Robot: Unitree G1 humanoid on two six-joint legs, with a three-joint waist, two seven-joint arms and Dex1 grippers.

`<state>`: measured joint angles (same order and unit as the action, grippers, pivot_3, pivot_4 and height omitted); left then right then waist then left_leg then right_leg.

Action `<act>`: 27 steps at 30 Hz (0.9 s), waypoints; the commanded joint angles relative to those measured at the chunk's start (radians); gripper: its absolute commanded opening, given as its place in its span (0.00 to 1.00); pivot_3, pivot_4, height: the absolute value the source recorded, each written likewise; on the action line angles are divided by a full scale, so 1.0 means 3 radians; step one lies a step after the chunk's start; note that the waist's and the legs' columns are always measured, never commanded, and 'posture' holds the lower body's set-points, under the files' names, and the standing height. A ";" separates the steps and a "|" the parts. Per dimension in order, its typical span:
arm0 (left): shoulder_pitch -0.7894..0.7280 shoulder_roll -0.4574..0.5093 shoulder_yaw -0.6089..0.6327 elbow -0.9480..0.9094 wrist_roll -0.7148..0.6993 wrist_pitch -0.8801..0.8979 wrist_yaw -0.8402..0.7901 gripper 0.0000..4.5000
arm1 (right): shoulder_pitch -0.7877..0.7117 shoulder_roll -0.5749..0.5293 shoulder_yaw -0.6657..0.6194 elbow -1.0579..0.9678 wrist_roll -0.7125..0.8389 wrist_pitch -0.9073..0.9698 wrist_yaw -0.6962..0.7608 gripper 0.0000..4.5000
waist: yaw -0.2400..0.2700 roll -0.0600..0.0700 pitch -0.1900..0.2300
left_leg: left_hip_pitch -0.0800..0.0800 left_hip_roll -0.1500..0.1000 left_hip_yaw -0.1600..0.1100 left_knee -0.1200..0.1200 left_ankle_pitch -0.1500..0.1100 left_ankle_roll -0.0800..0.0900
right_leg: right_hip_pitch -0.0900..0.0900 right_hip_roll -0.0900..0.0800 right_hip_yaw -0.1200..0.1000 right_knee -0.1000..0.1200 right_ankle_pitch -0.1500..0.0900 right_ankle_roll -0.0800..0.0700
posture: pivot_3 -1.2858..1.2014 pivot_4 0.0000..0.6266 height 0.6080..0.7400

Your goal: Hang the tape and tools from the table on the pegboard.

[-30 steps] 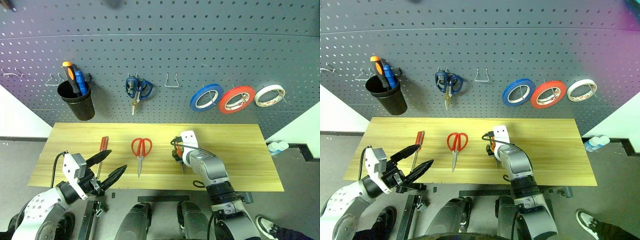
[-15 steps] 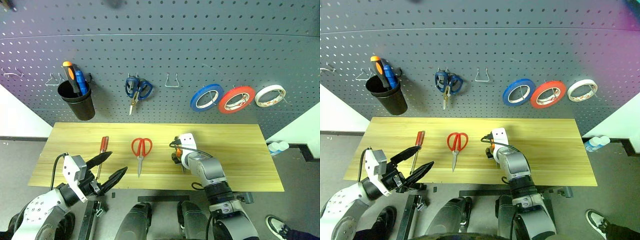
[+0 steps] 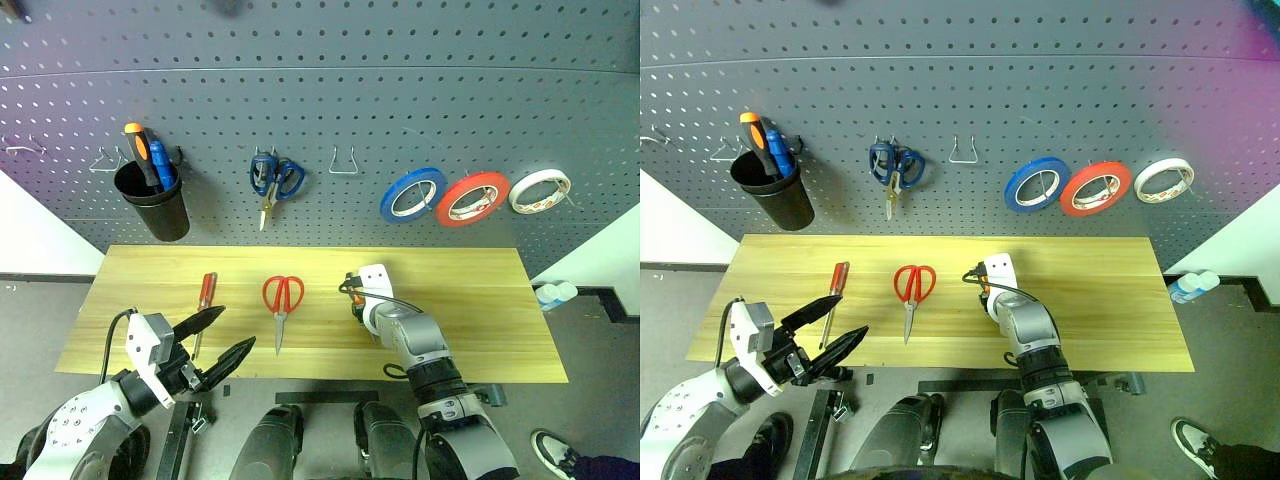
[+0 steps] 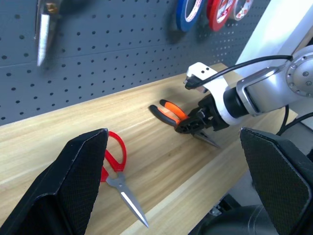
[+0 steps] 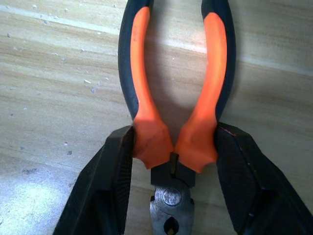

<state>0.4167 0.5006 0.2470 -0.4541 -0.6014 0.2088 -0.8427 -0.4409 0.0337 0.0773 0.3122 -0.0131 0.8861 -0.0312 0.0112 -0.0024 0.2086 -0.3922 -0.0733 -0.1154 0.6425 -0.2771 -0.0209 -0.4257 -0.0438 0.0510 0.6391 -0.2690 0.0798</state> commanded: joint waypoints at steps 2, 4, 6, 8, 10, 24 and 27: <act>-0.0002 0.0017 0.0028 -0.0126 -0.0058 -0.0010 0.0000 1.00 | -0.0021 -0.0028 0.0040 0.0021 -0.0060 -0.0050 0.0000 0.46 | 0.0000 0.0000 0.0000 | 0.0000 0.0000 0.0000 0.0000 0.0000 0.0000 | 0.0000 0.0000 0.0000 0.0000 0.0000 0.0000 | 0.57 0.38 1.00; -0.0008 0.0016 0.0027 -0.0124 -0.0058 -0.0006 0.0003 1.00 | -0.0023 -0.0047 0.0036 0.0032 -0.0060 -0.0066 0.0014 0.46 | 0.0000 0.0000 0.0000 | 0.0000 0.0000 0.0000 0.0000 0.0000 0.0000 | 0.0000 0.0000 0.0000 0.0000 0.0000 0.0000 | 0.57 0.38 1.00; -0.0016 0.0014 0.0024 -0.0119 -0.0061 0.0001 0.0006 1.00 | -0.0023 -0.0080 0.0037 0.0023 -0.0058 -0.0074 0.0047 0.46 | 0.0000 0.0000 0.0000 | 0.0000 0.0000 0.0000 0.0000 0.0000 0.0000 | 0.0000 0.0000 0.0000 0.0000 0.0000 0.0000 | 0.57 0.38 1.00; -0.0029 0.0008 0.0023 -0.0110 -0.0068 0.0008 0.0009 1.00 | -0.0001 -0.0131 0.0024 -0.0029 0.0013 -0.0095 0.0198 0.46 | 0.0000 0.0000 0.0001 | 0.0000 0.0000 0.0000 0.0000 0.0000 0.0000 | 0.0000 0.0000 0.0000 0.0000 0.0000 0.0000 | 0.57 0.38 1.00; -0.0036 0.0007 0.0021 -0.0100 -0.0062 0.0007 0.0006 1.00 | 0.0037 -0.0195 0.0040 -0.0123 0.0085 -0.0077 0.0387 0.46 | 0.0001 0.0000 0.0003 | 0.0000 0.0000 0.0000 0.0000 0.0000 0.0000 | 0.0001 0.0000 0.0000 -0.0001 0.0000 0.0000 | 0.57 0.38 1.00; -0.0131 -0.0004 -0.0020 0.0030 -0.0030 -0.0010 -0.0044 1.00 | 0.0582 -0.0826 0.0142 -0.1236 0.0573 0.0052 0.1495 0.46 | -0.0004 -0.0010 0.0034 | -0.0002 0.0001 -0.0001 -0.0032 0.0001 -0.0001 | -0.0003 -0.0002 -0.0001 -0.0026 0.0001 0.0001 | 0.55 0.37 1.00; -0.0178 0.0003 -0.0024 0.0071 -0.0035 -0.0006 -0.0056 1.00 | 0.0682 -0.0887 0.0122 -0.1350 0.0647 -0.0166 0.1638 0.46 | -0.0001 -0.0013 0.0035 | -0.0002 0.0001 -0.0001 -0.0038 0.0001 -0.0001 | -0.0005 -0.0003 -0.0001 -0.0027 0.0001 0.0002 | 0.55 0.37 1.00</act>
<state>0.3625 0.4985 0.2378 -0.4303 -0.6016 0.2135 -0.8487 -0.2497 -0.2177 0.1177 -0.0345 0.1620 0.9033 0.4288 0.0108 -0.0062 0.2192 -0.3930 -0.0731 -0.1157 0.6309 -0.2769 -0.0212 -0.4273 -0.0447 0.0507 0.6309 -0.2687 0.0804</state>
